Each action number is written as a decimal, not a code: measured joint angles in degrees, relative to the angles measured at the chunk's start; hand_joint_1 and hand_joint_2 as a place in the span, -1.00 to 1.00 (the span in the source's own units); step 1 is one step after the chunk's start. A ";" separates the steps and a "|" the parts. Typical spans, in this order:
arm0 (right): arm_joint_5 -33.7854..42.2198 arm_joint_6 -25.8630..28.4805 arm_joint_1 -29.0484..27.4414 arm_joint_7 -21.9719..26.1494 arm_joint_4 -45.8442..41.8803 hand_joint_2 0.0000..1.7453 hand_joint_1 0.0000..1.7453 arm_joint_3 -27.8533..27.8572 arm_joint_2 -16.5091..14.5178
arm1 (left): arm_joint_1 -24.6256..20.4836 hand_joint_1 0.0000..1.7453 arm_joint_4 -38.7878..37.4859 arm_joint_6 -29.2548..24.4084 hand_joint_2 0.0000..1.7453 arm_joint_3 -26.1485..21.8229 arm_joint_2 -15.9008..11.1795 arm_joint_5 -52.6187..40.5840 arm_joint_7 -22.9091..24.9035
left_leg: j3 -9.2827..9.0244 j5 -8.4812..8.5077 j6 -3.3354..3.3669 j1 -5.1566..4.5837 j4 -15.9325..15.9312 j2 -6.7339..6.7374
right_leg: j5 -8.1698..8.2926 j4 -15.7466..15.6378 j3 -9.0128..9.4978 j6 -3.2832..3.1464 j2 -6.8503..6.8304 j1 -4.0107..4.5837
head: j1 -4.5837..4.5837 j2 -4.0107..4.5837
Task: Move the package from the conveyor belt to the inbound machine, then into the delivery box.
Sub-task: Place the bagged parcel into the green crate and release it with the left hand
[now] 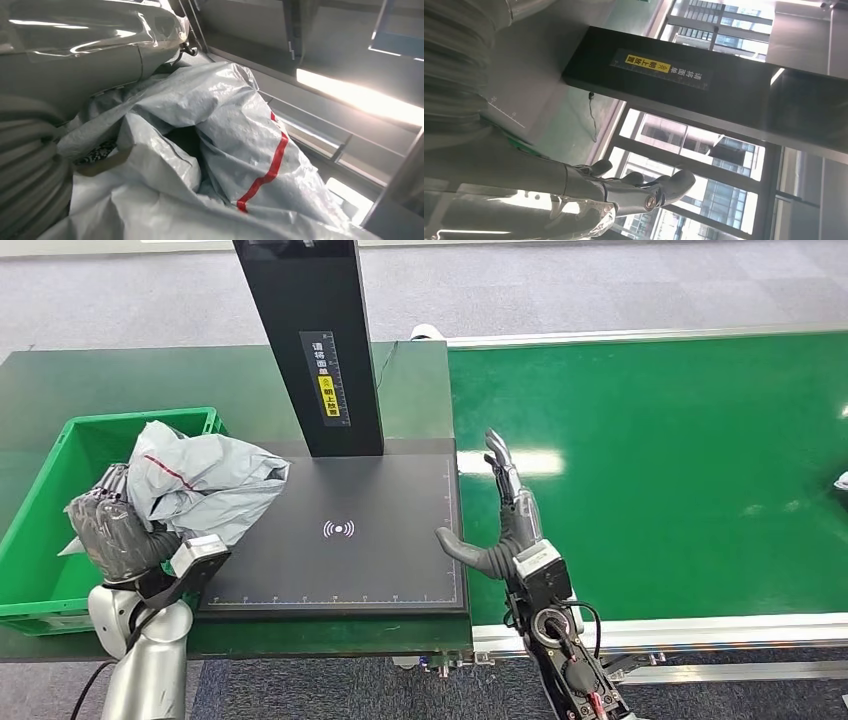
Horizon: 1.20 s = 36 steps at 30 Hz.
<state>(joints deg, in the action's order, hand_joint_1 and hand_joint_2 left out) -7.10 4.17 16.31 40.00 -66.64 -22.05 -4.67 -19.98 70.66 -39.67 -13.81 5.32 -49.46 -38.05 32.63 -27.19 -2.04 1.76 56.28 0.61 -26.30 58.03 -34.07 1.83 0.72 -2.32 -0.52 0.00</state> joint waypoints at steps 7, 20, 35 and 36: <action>0.02 -0.72 -0.32 0.00 0.00 1.00 -1.00 0.42 -0.20 | -2.18 1.00 -2.02 0.00 1.00 -4.47 0.60 -5.52 2.32 | -0.01 0.00 0.00 0.02 0.00 0.02 | 0.01 0.00 0.00 -0.01 0.00 0.01 | -0.01 0.00; -0.79 -1.67 -2.13 0.01 -0.02 1.00 -1.00 2.29 -0.84 | -9.67 1.00 -11.64 -0.05 1.00 -24.06 0.19 -16.45 6.76 | 0.02 0.01 -0.01 0.05 0.00 0.03 | 0.01 0.01 -0.02 -0.02 0.02 0.06 | -0.01 0.00; -1.84 -2.74 -2.33 -0.44 -0.02 1.00 -1.00 3.61 -1.49 | -10.04 -1.00 -15.63 -0.11 1.00 -27.00 0.34 -11.76 6.45 | 0.01 0.01 -0.01 0.05 0.00 0.04 | 0.01 0.01 -0.03 -0.02 0.02 0.06 | -0.01 0.00; -1.85 -2.80 -2.33 -0.44 -0.02 1.00 -1.00 3.68 -1.51 | -10.01 -1.00 -15.77 -0.11 1.00 -26.58 0.36 -10.46 5.92 | 0.02 0.01 -0.01 0.05 0.00 0.04 | 0.01 0.01 -0.03 -0.02 0.02 0.06 | -0.02 0.00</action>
<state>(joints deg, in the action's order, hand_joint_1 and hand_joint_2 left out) -8.96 1.38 13.98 39.56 -66.66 -18.38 -6.18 -29.99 54.89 -39.78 -40.39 5.67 -59.93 -32.14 32.64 -27.18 -2.04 1.81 56.28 0.65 -26.29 58.04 -34.10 1.82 0.75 -2.26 -0.54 0.00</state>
